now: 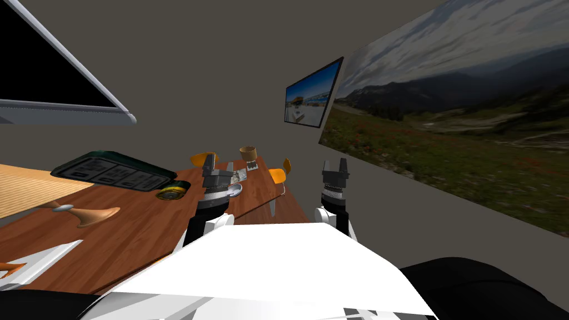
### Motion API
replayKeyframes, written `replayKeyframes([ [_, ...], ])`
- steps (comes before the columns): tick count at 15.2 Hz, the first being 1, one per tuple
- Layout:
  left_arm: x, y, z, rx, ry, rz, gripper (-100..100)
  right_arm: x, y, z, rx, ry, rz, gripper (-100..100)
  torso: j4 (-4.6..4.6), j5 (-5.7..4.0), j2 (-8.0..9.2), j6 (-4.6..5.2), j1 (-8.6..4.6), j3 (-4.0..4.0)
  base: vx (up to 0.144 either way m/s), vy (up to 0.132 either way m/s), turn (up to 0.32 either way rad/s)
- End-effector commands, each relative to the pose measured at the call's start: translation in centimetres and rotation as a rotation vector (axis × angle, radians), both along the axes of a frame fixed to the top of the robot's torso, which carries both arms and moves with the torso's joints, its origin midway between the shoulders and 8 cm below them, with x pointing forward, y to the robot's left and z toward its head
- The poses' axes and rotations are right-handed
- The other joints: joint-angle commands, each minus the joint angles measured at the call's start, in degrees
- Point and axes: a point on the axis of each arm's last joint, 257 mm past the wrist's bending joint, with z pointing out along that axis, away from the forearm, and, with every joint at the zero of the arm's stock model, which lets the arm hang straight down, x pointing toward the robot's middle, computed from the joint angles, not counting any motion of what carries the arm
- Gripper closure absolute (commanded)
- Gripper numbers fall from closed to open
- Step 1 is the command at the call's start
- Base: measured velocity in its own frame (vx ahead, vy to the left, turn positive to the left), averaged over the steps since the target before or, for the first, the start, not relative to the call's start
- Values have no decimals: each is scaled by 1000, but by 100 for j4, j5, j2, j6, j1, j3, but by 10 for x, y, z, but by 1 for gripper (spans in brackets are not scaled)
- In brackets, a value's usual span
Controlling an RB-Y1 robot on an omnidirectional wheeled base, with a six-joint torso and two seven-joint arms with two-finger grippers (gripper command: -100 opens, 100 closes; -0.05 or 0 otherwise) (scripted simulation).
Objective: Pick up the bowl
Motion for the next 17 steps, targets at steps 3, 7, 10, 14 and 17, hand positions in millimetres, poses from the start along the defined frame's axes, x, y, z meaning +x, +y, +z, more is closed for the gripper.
replayKeyframes([
  [3, 8, -5, -10, 56, 44, -31, -100, 0, 0, 0, 0, 0, 0, 0, 3, -1, 18, 0, -8, 10, -61, -28, -21],
  [7, 24, -3, -34, 114, 133, -56, -100, 0, 0, 0, 0, 0, 0, 0, 7, -1, 31, 1, -6, 18, -73, -21, -55],
  [10, 30, 0, -44, 128, 171, -59, -100, 0, 0, 0, 0, 0, 0, 0, 6, 0, 26, 1, 1, 15, -51, -2, -55],
  [14, 50, 17, -78, 159, 293, -52, -100, 0, 0, 0, 0, 0, 0, 0, 4, 1, 17, 2, 5, 10, -41, 3, -84],
  [17, 58, 26, -94, 163, 352, -43, -100, 0, 0, 0, 0, 0, 0, 0, 4, 2, 16, 2, 9, 9, -36, 13, -90],
])
